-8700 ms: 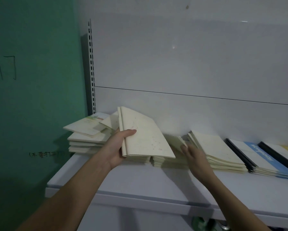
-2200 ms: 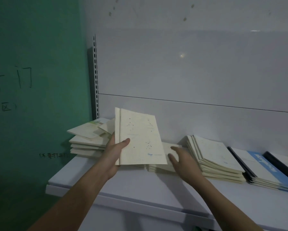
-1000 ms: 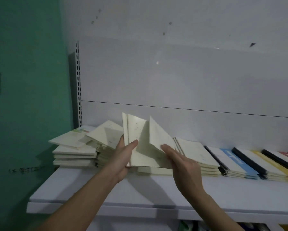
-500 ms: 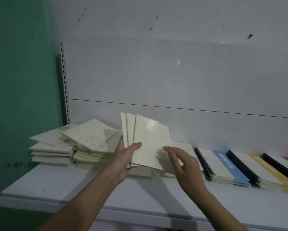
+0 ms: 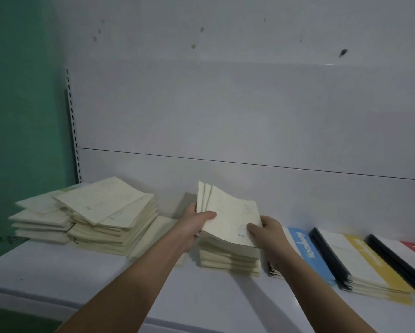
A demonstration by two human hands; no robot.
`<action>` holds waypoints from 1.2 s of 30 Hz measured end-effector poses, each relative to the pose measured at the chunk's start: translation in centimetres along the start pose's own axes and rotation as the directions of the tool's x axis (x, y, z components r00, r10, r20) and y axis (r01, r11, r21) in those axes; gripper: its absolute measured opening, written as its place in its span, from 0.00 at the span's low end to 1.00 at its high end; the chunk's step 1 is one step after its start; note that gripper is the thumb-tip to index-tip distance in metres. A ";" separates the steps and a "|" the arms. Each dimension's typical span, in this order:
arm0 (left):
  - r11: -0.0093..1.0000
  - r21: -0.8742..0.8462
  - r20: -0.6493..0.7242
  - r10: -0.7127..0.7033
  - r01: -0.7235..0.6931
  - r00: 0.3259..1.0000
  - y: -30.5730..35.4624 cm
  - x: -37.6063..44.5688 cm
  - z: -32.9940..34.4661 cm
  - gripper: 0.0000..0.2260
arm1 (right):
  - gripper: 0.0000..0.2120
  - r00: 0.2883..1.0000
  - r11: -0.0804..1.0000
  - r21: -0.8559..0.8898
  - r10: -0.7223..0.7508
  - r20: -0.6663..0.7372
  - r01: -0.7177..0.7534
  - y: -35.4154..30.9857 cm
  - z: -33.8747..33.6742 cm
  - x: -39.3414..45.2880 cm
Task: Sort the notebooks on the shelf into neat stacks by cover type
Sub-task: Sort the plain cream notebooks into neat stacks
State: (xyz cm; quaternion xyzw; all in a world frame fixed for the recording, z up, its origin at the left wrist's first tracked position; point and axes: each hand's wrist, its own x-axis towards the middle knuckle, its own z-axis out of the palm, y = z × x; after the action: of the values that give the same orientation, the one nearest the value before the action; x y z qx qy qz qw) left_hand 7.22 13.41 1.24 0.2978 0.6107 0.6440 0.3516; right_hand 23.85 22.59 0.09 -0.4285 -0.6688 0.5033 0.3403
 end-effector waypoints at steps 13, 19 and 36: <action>0.769 0.627 -0.148 -0.035 0.121 0.988 -1.8 3.9 1.5 0.29 | 0.19 0.996 0.746 -0.662 -0.024 0.083 0.073 3.7 0.6 5.2; 0.860 0.509 -0.081 0.013 0.030 0.997 -1.3 4.5 -1.1 0.28 | 0.20 0.952 0.792 -0.569 -0.301 -0.050 0.220 2.5 0.5 4.2; 0.655 0.727 0.127 0.169 -0.208 0.977 -1.9 -3.3 -18.2 0.10 | 0.25 0.776 0.518 -0.578 -0.411 0.478 0.630 -1.1 20.0 -2.3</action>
State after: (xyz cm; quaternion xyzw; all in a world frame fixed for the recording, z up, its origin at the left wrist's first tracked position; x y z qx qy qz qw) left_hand -5.56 0.24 -1.94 0.4909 0.7751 0.3694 0.1477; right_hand 6.79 12.66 -4.18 -0.2259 -0.9474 0.1320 0.1843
